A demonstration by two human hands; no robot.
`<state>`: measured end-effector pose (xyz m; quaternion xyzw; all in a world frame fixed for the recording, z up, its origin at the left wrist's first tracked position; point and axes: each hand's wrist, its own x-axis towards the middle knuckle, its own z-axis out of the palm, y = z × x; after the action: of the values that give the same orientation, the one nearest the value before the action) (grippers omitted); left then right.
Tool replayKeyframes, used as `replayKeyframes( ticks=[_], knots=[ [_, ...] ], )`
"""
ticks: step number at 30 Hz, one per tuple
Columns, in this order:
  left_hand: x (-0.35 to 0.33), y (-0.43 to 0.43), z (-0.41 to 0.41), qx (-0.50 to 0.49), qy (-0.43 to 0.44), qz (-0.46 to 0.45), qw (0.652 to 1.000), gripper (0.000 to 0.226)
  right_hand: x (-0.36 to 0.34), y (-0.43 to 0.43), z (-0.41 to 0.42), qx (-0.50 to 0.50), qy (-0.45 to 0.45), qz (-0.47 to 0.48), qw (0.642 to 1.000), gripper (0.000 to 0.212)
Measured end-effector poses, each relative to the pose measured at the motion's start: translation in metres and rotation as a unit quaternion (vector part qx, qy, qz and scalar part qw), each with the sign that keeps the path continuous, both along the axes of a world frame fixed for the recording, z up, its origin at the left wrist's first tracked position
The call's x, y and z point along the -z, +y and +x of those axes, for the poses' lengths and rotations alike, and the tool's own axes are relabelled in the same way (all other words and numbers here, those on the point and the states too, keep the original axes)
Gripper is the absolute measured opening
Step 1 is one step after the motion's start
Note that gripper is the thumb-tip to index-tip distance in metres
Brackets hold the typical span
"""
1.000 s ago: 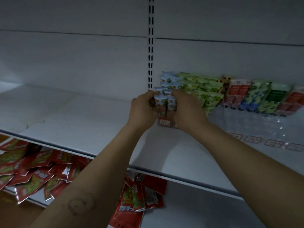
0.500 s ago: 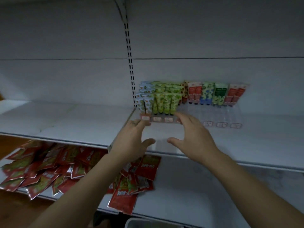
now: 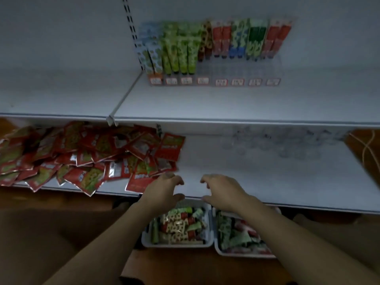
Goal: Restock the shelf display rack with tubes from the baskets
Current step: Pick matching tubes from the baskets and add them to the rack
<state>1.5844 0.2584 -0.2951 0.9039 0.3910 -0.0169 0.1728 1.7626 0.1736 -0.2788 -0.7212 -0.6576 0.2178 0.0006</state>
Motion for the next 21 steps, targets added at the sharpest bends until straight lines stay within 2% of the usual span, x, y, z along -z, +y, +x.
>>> replayKeyframes(
  ticks=[5, 12, 17, 21],
  knots=[
    [0.056, -0.002, -0.014, -0.022, 0.105, -0.105, 0.989, 0.046, 0.052, -0.009, -0.002, -0.034, -0.016, -0.120, 0.992, 0.047],
    [0.112, 0.008, -0.007, -0.022, 0.195, -0.138, 0.971, 0.043, 0.092, 0.010, -0.025, -0.074, -0.003, -0.181, 0.981, 0.028],
    [0.157, -0.001, -0.010, -0.012, 0.218, -0.209, 0.953, 0.041, 0.141, 0.003, -0.047, -0.087, 0.016, -0.232, 0.969, 0.023],
    [0.179, 0.003, -0.022, -0.041, 0.216, -0.235, 0.947, 0.050, 0.166, 0.003, -0.053, -0.101, 0.020, -0.219, 0.970, 0.030]
  ],
)
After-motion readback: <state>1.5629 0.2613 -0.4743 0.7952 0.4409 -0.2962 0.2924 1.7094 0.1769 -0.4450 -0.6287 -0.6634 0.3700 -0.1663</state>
